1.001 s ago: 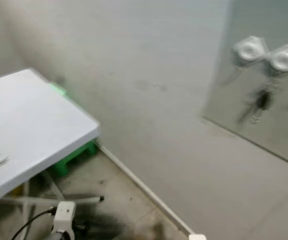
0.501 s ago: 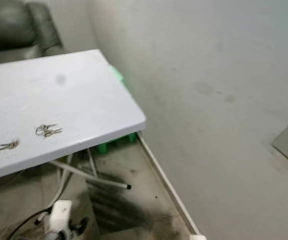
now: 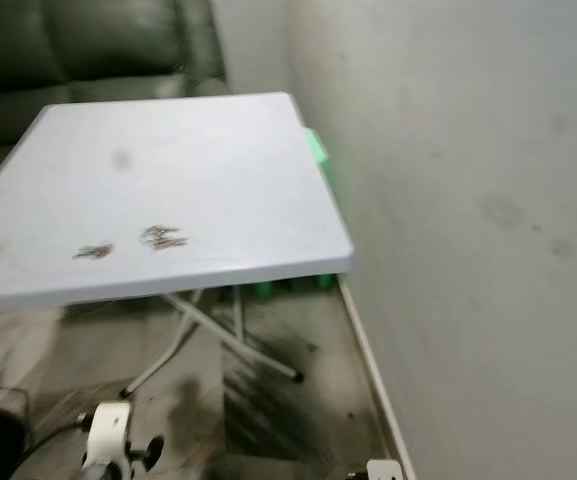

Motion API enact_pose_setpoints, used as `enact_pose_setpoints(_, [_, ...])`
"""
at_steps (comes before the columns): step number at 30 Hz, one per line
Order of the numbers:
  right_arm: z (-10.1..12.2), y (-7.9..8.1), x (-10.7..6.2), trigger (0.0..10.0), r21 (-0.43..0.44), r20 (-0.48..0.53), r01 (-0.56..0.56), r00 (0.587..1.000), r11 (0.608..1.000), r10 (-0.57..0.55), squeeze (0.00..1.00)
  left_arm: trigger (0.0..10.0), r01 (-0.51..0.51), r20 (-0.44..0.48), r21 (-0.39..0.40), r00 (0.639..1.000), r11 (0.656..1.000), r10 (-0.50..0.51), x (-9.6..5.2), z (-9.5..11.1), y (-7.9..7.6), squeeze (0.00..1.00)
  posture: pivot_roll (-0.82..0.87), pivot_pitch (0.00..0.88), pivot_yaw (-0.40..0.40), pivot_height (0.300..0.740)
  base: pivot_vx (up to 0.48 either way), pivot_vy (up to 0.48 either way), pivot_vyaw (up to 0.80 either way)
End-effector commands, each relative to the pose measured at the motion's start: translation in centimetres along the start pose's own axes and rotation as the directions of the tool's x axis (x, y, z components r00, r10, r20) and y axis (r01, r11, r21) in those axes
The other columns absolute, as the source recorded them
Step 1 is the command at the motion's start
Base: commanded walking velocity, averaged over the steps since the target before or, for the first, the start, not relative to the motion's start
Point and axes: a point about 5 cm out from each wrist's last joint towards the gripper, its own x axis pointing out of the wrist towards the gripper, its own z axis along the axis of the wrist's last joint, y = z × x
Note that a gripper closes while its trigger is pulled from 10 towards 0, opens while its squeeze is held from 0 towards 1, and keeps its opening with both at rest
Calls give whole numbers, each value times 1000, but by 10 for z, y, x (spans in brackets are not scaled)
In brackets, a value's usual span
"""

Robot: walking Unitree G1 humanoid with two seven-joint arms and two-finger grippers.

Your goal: Hang keys on a hook

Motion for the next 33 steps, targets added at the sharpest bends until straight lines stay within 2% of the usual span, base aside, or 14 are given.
enact_pose_setpoints(1, [-11,3,-2,10000,14,-40,2,999,1000,-1,0,10000,-9,-20,6,1000,1000,9,-2,-5,5,0,-12,0,30,740,0,0,800])
enact_pose_setpoints(5, [-11,3,-2,10000,19,-35,4,999,1000,-3,0,10000,-12,-19,6,1000,1000,12,-2,-5,7,0,-12,0,31,740,0,0,628])
enact_pose_setpoints(7, [-11,4,-2,10000,64,-30,7,1000,998,-5,0,10000,-13,-18,6,1000,1000,13,-2,-4,7,0,-12,0,32,740,0,0,0])
enact_pose_setpoints(23, [-14,4,-3,10000,65,-37,3,999,998,-1,0,10000,-19,-16,-33,1000,999,19,-2,-3,9,0,-11,0,33,740,0,0,0])
enact_pose_setpoints(33, [-16,5,-3,10000,69,-40,0,999,998,3,0,10000,-20,-21,-45,1000,999,19,-3,-5,10,0,-7,0,32,740,0,328,0])
